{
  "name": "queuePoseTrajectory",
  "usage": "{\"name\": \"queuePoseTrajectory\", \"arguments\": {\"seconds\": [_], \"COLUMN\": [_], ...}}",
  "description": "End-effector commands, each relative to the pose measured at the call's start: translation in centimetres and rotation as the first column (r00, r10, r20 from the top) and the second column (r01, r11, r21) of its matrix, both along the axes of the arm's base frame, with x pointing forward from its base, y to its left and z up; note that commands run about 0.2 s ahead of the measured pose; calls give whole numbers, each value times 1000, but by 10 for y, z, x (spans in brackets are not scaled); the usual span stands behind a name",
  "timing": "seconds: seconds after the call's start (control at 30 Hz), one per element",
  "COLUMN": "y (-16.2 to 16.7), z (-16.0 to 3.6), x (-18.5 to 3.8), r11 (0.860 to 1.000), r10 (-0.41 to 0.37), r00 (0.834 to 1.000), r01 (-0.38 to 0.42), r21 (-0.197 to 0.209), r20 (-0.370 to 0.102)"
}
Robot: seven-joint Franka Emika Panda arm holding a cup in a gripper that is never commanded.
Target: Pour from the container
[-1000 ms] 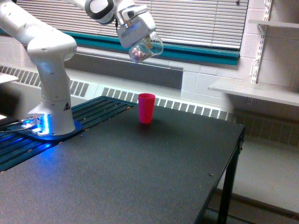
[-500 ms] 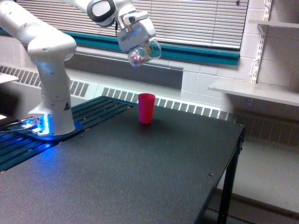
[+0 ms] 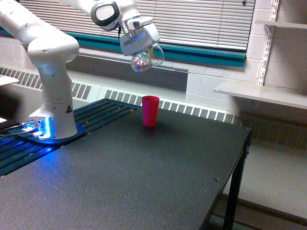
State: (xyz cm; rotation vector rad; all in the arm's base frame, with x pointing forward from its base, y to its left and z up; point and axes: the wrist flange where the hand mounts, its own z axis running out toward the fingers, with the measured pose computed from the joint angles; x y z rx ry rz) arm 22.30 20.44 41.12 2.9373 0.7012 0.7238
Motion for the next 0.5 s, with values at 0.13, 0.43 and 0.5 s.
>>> {"name": "queuePoseTrajectory", "arguments": {"seconds": [0.13, 0.43, 0.5], "y": [-8, -4, -2], "z": [-20, -31, -34], "x": [-3, -8, -9], "r11": [998, 996, 995], "r10": [21, 26, 28], "r00": [999, 999, 998], "r01": [-23, -30, -33], "r21": [-60, -87, -94], "r20": [-33, -46, -52]}}
